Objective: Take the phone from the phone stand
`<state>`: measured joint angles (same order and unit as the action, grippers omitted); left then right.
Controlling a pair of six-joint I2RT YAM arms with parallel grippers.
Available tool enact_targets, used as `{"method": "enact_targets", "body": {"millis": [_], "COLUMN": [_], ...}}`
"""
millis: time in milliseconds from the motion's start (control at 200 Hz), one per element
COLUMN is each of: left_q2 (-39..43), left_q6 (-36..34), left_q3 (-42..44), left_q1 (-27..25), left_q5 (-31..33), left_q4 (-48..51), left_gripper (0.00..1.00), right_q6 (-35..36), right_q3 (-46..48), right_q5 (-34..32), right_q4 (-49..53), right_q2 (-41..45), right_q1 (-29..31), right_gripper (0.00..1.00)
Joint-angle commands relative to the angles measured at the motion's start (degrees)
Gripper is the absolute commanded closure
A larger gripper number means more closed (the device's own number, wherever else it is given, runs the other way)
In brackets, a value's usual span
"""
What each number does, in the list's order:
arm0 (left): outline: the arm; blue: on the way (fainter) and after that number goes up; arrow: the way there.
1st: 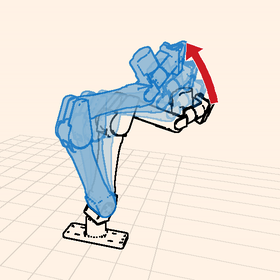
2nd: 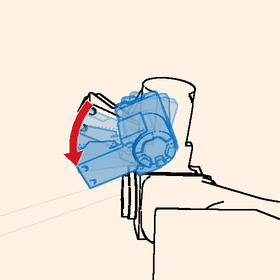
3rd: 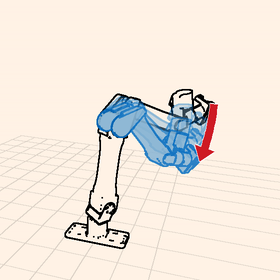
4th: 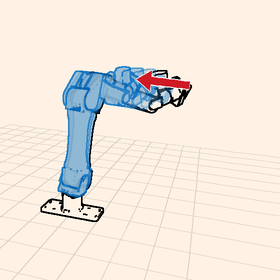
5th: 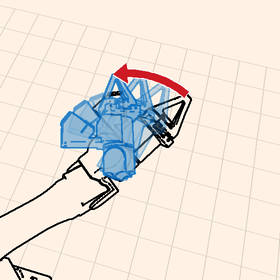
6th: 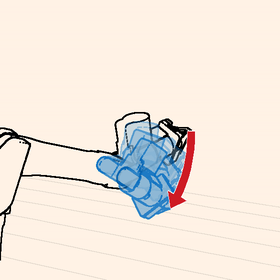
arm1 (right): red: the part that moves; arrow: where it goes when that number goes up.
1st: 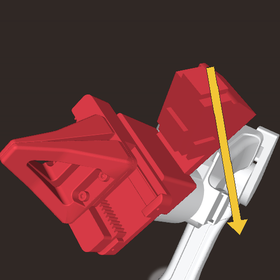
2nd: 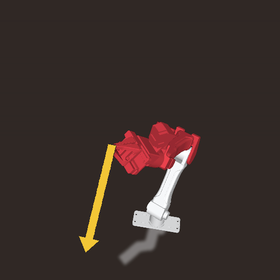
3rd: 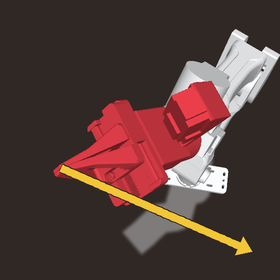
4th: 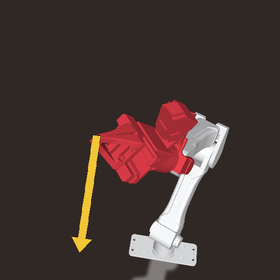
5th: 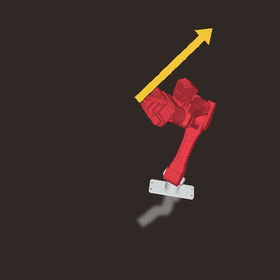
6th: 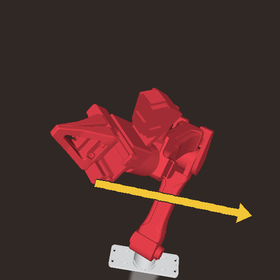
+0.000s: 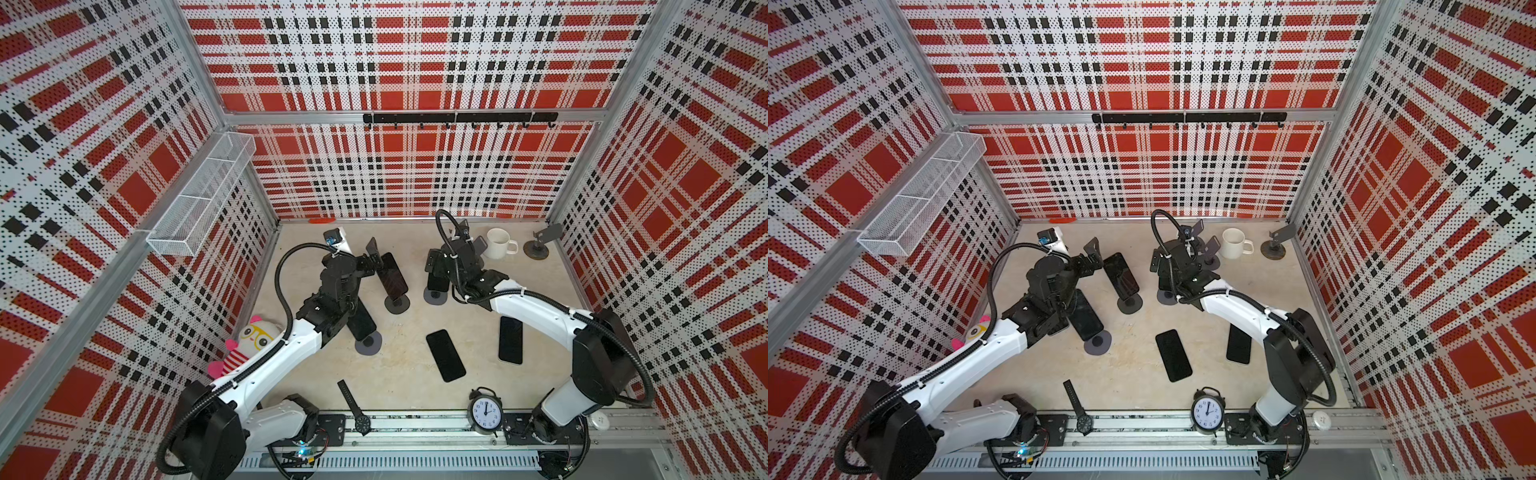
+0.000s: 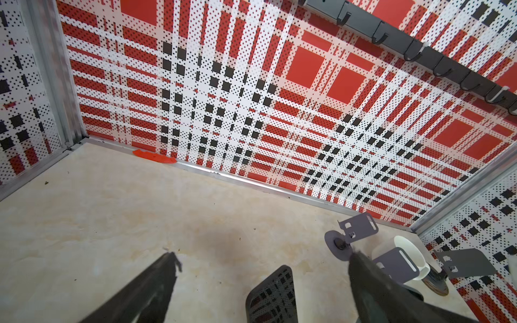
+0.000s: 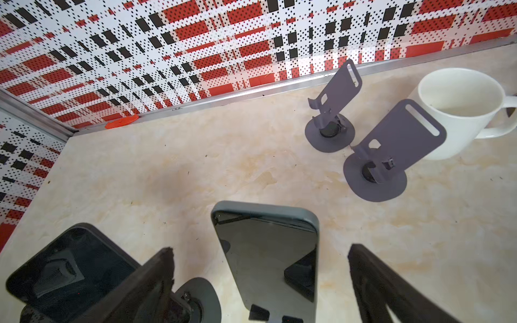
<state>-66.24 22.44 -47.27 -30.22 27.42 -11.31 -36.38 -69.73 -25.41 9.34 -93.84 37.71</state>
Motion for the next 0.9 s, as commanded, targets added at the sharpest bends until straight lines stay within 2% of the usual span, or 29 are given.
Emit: {"method": "enact_targets", "body": {"millis": [0, 246, 626, 897], "left_q2": [2.2, 4.61, 4.79, 4.8], "left_q6": [-0.22, 0.23, 0.46, 0.58], "left_q3": [1.45, 3.09, 3.92, 4.2], "left_q1": [1.1, 3.0, 4.29, 4.6], "left_q5": [0.79, -0.18, -2.22, -2.72], "left_q4": [0.75, 1.08, 0.83, 0.31], "left_gripper": [0.02, 0.02, 0.02, 0.02], "right_q6": [0.03, 0.13, -0.31, 0.25], "right_q3": [-3.42, -7.07, -11.67, -12.89], "right_q5": [-1.64, -2.63, -4.56, -9.14], "right_q4": [3.23, 5.04, 9.82, 11.68], "right_q2": [-2.04, -6.35, -10.69, -11.98], "right_q1": [0.39, 0.31, 0.34, 1.2], "right_gripper": [0.0, 0.0, 0.16, 0.21]}}
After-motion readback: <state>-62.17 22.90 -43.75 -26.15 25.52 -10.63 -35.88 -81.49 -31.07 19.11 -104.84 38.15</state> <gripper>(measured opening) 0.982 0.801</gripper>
